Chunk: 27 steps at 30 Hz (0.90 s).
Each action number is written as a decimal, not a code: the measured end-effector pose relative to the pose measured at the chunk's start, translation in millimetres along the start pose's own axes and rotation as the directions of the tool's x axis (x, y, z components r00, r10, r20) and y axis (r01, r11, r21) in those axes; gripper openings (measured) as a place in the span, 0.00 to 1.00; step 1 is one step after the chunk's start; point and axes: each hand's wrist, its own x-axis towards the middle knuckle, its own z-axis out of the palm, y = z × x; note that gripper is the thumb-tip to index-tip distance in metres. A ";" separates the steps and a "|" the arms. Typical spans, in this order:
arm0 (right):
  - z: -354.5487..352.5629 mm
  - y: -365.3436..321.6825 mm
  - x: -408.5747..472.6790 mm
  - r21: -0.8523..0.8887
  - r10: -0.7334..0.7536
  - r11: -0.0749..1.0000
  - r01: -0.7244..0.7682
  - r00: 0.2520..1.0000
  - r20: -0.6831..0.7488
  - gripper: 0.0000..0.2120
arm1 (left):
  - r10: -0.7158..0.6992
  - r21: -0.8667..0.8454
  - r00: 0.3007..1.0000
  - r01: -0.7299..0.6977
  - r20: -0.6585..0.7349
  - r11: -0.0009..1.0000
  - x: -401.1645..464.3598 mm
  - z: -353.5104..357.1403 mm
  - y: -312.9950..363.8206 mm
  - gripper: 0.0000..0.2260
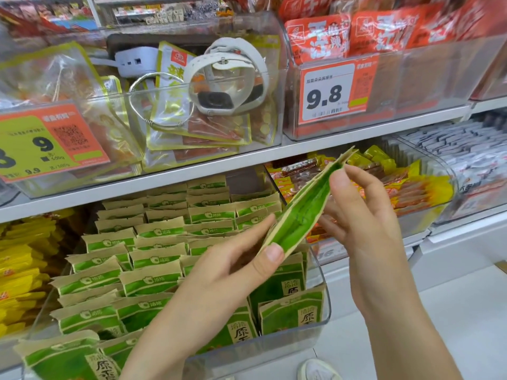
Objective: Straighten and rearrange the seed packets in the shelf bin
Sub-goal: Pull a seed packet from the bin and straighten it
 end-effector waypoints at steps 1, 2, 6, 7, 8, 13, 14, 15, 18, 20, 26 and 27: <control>-0.1 0.4 0.0 0.012 0.004 1.000 -0.004 1.000 0.001 0.21 | -0.005 0.009 1.000 0.005 -0.001 1.000 0.0 0.1 0.1 0.32; -0.2 1.0 -0.1 0.020 0.007 1.000 -0.007 1.000 0.000 0.19 | -0.008 0.006 1.000 0.008 -0.008 1.000 -0.1 -0.1 -0.2 0.31; 0.3 3.7 0.4 0.024 0.000 1.000 0.000 1.000 -0.005 0.17 | -0.033 -0.023 0.999 0.033 -0.023 0.999 -0.9 0.6 9.3 0.19; 0.4 4.2 0.6 0.025 -0.003 1.000 0.003 1.000 -0.005 0.17 | -0.047 -0.021 0.998 0.046 -0.029 0.999 -1.1 1.5 12.2 0.15; 0.5 4.7 0.6 0.026 -0.006 1.000 0.006 1.000 -0.006 0.16 | -0.071 -0.032 0.997 0.070 -0.038 0.997 -0.9 3.0 14.5 0.10; 1.6 6.7 0.5 0.022 -0.029 0.999 0.030 0.999 -0.016 0.16 | -0.098 -0.056 0.993 0.094 -0.069 0.994 -0.6 9.3 26.4 0.16; 1.6 7.1 0.5 0.020 -0.030 0.999 0.031 0.999 -0.018 0.16 | -0.089 -0.065 0.993 0.084 -0.073 0.994 -0.9 8.6 24.8 0.15; 1.4 7.9 0.6 0.014 -0.031 0.999 0.031 0.999 -0.022 0.16 | -0.077 -0.084 0.993 0.070 -0.084 0.994 -1.2 7.7 24.0 0.14; 1.4 10.0 0.6 -0.001 -0.035 0.999 0.035 0.999 -0.030 0.16 | -0.046 -0.097 0.994 0.037 -0.096 0.995 -2.3 4.9 16.8 0.12; 2.4 10.7 0.4 0.003 -0.038 0.999 0.039 0.998 -0.039 0.16 | -0.005 -0.081 0.993 -0.005 -0.121 0.997 -2.1 3.2 10.4 0.23; 5.4 7.1 0.1 -0.043 -0.054 0.998 0.049 0.992 -0.115 0.23 | 0.165 0.084 0.951 -0.148 -0.263 0.985 -2.9 5.3 14.8 0.19; 6.1 6.7 -0.2 -0.064 -0.058 0.997 0.051 0.991 -0.123 0.24 | 0.210 0.172 0.933 -0.164 -0.294 0.971 -2.5 6.6 14.4 0.19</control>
